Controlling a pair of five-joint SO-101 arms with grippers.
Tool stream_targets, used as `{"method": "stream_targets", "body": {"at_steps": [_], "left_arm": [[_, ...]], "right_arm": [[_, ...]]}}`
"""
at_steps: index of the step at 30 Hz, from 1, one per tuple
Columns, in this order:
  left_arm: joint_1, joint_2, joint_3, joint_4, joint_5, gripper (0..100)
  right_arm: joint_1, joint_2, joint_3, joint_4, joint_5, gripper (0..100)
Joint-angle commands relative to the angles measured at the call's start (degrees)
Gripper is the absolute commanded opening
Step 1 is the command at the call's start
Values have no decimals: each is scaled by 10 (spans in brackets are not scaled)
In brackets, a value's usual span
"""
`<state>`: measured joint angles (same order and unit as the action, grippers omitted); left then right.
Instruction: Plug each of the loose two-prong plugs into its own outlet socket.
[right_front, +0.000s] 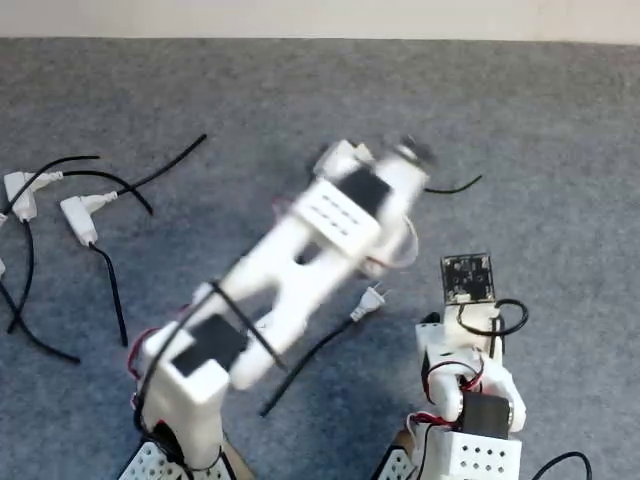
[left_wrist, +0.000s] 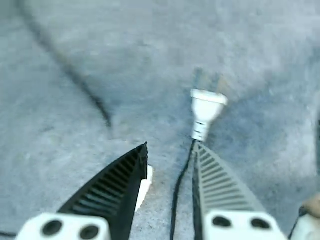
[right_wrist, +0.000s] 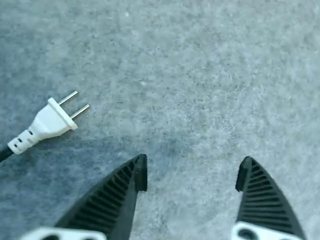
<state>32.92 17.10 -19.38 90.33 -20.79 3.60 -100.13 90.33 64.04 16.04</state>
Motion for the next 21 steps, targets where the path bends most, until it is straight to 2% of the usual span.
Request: {"method": "stream_targets", "body": {"at_steps": [1,3,7,10,12,16,19,21], "left_arm": [[-131,-56,-21,-9,97,117],[-216,-68,-15,-6,142,112],[-346,-76,7,-5,151,112],[-398,-80,61,-9,139,113],[-420,-80,99,-10,92,112],[-480,-94,169,-58,27,111],[-531,-130,241,-104,-50,111],[-573,-161,293,-142,-100,111]], "right_arm": [[-40,1,-9,7,40,282],[-72,27,-26,6,44,282],[-122,162,-160,8,43,282],[-165,335,-316,39,48,282],[-204,470,-425,79,80,282],[-280,677,-594,141,234,282],[-311,756,-636,151,369,282],[-323,785,-640,168,487,282]]}}
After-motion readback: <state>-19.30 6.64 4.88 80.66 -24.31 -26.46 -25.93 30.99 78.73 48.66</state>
